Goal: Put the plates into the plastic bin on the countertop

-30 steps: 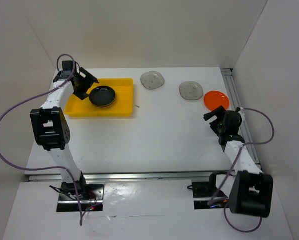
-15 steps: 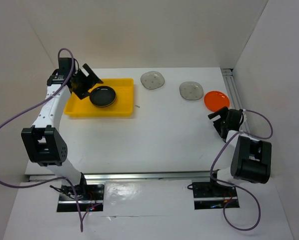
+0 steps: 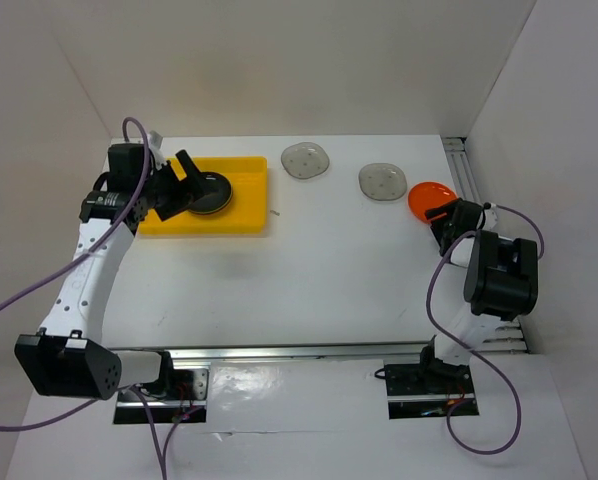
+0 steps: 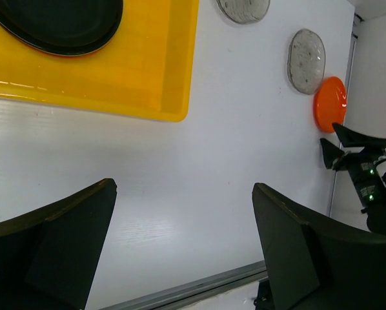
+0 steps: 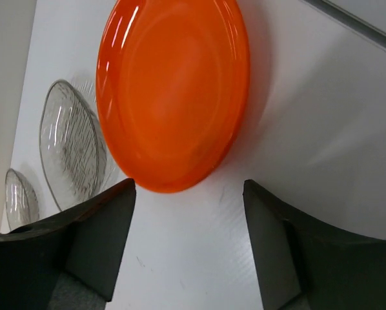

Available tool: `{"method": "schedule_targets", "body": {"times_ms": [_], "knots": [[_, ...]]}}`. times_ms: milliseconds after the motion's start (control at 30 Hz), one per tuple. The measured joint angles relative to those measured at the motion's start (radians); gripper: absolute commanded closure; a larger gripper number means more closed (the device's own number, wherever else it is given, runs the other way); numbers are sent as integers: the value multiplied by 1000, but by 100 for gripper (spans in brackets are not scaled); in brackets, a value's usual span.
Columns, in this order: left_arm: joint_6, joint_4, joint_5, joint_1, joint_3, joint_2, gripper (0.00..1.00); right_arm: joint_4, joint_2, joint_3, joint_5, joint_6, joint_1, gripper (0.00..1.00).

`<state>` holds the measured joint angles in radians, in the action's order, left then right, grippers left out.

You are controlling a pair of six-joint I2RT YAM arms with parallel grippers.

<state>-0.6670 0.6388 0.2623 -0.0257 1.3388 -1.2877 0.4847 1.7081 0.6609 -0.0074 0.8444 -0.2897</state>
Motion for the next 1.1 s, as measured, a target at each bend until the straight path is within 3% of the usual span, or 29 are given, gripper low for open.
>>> {"method": "schedule_targets", "body": {"times_ms": [433, 633, 867, 1100], "knots": [[18, -15, 19, -37, -27, 20, 0, -111, 82, 121, 141, 60, 80, 59], [24, -16, 28, -57, -38, 25, 0, -165, 121, 179, 171, 109, 91, 63], [37, -20, 47, -61, -43, 37, 0, -215, 154, 234, 192, 154, 92, 78], [37, -27, 55, -66, -52, 38, 0, -246, 164, 255, 203, 177, 92, 85]]}}
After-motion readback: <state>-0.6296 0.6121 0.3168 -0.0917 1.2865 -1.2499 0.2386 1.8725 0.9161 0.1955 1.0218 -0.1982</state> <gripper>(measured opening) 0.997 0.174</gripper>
